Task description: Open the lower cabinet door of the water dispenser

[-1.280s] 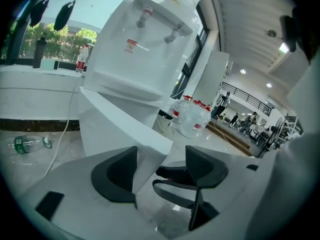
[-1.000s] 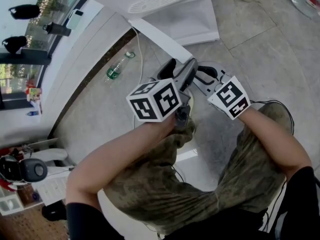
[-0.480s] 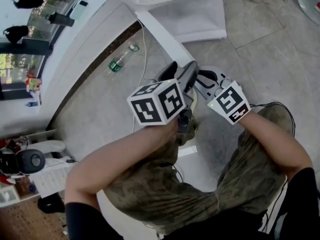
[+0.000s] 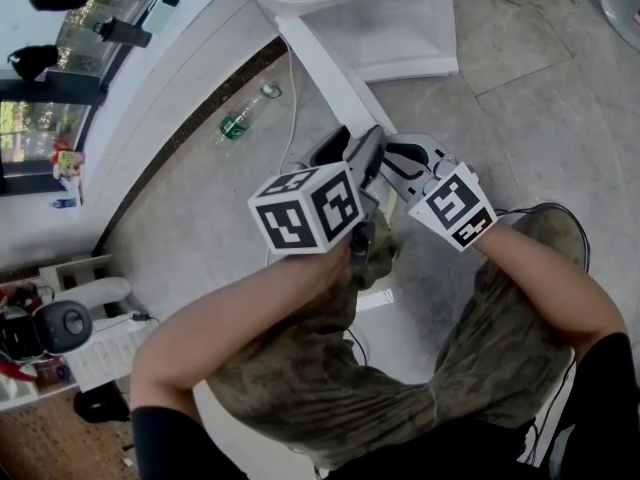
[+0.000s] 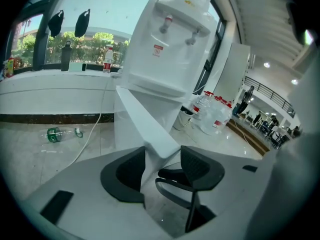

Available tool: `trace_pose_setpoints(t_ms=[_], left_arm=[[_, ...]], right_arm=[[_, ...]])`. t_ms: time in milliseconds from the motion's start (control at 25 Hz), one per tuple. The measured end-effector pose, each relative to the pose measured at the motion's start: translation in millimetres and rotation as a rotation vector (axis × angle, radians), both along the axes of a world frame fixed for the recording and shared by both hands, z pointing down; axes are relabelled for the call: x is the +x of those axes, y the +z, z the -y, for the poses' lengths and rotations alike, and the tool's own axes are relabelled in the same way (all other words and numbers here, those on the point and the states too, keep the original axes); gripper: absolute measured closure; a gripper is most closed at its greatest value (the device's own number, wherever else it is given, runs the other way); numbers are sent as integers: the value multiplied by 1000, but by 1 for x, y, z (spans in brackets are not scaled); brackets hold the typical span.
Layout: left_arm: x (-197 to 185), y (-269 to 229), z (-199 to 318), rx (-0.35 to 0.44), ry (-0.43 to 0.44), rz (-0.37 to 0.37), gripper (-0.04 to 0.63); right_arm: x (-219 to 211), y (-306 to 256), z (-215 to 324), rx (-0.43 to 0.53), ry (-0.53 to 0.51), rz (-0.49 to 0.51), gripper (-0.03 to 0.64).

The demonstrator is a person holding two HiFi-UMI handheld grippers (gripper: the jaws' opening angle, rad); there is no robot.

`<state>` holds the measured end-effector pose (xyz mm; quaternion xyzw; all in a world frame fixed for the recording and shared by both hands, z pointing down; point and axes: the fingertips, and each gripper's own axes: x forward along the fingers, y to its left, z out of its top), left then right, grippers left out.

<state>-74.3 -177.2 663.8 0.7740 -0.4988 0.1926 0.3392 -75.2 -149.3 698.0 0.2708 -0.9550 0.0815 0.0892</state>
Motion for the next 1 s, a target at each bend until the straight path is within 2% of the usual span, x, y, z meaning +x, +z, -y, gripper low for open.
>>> trace_pose_setpoints(t_ms=[240, 640, 840, 1000], left_arm=[[-16, 0, -7, 18, 27, 10, 383], [-37, -2, -11, -29, 50, 12, 403], [-34, 0, -10, -60, 73, 12, 400], [-31, 0, -8, -45, 75, 35, 394]], right_arm=[[-4, -10, -4, -18, -57, 43, 571], [3, -5, 3, -44, -26, 60, 595], [7, -3, 7, -36, -12, 59, 611], [18, -6, 16, -48, 28, 71, 612]])
